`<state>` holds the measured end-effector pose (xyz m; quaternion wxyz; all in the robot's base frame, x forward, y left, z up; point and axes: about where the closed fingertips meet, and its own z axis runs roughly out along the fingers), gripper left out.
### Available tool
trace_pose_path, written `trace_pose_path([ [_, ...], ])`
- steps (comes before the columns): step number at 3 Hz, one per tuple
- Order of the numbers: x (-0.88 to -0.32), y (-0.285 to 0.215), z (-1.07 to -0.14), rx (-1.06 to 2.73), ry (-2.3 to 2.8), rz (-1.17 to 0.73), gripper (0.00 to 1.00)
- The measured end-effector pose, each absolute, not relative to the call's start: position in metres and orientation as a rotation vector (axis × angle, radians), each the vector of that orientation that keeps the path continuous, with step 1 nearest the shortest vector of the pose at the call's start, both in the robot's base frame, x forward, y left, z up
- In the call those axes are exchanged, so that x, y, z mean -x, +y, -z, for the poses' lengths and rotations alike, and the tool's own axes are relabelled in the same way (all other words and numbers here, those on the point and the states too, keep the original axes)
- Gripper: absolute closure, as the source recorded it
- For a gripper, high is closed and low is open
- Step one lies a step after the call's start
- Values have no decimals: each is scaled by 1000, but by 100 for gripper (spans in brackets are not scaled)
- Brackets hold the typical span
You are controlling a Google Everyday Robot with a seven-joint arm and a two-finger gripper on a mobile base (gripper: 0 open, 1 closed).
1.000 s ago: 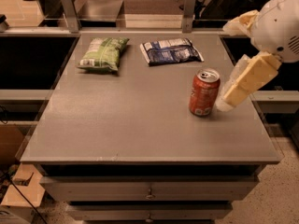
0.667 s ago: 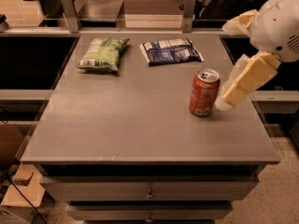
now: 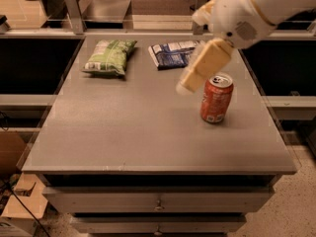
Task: Pick green jalapeno chip bag
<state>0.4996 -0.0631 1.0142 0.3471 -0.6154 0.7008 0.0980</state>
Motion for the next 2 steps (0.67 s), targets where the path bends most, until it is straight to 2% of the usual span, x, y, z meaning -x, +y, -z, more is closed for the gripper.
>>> trace_pose_path([
  [2,-580,12,-1002,1528,1786,-290,0],
])
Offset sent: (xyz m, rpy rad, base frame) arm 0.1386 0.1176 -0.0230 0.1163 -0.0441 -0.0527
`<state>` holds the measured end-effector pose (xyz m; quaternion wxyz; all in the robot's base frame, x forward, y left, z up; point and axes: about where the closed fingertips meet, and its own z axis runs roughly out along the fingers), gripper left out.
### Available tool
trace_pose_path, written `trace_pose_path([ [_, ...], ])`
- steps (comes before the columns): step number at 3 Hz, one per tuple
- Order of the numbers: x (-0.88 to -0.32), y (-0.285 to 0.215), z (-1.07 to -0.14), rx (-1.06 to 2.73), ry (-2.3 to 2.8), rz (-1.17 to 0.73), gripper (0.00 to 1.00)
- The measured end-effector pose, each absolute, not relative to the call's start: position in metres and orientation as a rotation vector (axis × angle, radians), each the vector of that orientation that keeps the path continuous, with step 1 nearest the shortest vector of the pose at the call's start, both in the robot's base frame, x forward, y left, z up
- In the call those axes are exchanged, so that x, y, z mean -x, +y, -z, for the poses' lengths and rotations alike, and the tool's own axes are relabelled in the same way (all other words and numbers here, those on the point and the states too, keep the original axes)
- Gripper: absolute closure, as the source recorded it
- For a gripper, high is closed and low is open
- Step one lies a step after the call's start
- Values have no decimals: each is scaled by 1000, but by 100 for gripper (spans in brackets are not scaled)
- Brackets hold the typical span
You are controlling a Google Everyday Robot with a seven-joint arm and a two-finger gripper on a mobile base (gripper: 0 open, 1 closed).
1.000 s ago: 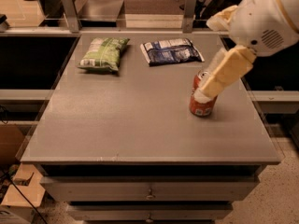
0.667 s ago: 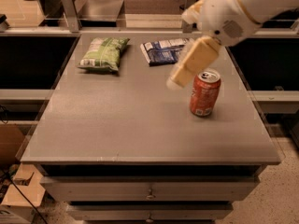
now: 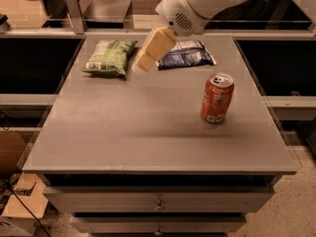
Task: Pick green jalapeno chip bag
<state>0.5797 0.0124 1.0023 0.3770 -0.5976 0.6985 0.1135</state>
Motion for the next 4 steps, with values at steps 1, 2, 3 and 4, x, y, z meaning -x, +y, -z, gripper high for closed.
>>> trace_pose_path([
  [1,-620,41,-988,1473,1790,-302,0],
  [2,-649,63,-974,1422,1800,-326,0],
  [3,-651,65,-973,1418,1801,-330,0],
  [4,-655,67,-968,1396,1818,-345,0],
])
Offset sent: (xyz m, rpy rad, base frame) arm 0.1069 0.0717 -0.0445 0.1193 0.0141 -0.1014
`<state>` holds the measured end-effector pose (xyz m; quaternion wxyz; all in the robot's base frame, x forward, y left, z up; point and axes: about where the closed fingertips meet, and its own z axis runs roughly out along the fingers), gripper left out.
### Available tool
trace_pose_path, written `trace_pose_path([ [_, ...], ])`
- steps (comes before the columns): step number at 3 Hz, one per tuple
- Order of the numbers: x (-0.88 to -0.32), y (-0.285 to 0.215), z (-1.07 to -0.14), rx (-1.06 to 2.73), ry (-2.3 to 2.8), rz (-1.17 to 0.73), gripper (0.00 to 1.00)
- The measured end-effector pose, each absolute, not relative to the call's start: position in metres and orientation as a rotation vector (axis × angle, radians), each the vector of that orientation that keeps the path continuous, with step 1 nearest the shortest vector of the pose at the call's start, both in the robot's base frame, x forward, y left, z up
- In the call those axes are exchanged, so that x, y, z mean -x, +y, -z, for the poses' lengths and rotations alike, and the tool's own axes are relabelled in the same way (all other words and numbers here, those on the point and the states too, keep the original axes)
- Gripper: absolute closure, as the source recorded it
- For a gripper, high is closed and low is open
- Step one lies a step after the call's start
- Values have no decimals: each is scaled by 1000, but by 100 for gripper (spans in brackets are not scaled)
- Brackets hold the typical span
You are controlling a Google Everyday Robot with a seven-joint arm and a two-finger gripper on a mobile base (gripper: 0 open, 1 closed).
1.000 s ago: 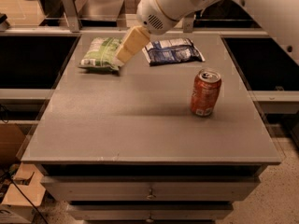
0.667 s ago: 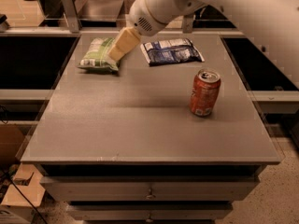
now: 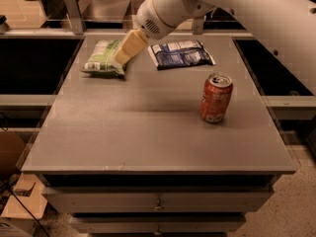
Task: Pick green jalapeno chip bag
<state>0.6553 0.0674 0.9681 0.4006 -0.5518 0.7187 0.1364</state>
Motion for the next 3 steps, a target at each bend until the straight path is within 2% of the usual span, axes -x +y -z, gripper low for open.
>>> trace_pose_path([
  [3,-700,94,-909,1266,1894,-405,0],
])
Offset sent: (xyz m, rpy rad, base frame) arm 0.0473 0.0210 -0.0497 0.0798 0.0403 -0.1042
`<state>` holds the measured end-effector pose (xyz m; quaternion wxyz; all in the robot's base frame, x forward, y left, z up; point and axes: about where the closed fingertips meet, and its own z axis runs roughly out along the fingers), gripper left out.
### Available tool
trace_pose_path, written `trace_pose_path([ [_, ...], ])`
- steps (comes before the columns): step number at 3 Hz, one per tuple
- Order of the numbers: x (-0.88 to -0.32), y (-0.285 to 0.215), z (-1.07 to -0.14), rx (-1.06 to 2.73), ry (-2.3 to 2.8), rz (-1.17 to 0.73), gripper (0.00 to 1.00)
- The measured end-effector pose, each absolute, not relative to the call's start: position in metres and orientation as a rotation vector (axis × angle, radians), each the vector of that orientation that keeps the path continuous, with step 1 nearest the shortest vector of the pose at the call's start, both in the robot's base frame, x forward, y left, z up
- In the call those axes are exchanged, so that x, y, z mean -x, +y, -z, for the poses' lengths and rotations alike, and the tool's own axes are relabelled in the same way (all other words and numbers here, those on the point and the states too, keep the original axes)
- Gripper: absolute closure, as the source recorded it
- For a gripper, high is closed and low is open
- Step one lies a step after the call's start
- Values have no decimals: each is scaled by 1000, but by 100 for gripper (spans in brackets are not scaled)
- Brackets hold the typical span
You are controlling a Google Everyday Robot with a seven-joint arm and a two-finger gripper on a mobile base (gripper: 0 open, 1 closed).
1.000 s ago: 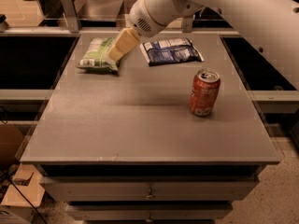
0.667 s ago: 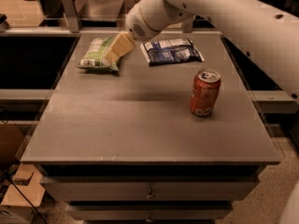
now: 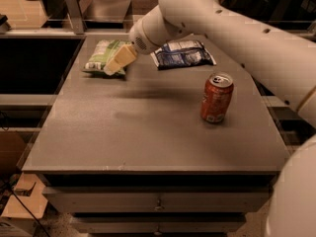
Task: Pick green jalapeno chip bag
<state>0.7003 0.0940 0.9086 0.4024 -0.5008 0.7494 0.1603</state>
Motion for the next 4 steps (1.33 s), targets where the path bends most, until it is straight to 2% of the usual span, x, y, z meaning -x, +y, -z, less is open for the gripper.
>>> trace_pose_path([
  [2,-724,120,-860,1212,1948,-494,0],
  [3,-736,126,-846,1182,1965,-519,18],
  [4,-742,124,-841,1158,1976,-506,41],
])
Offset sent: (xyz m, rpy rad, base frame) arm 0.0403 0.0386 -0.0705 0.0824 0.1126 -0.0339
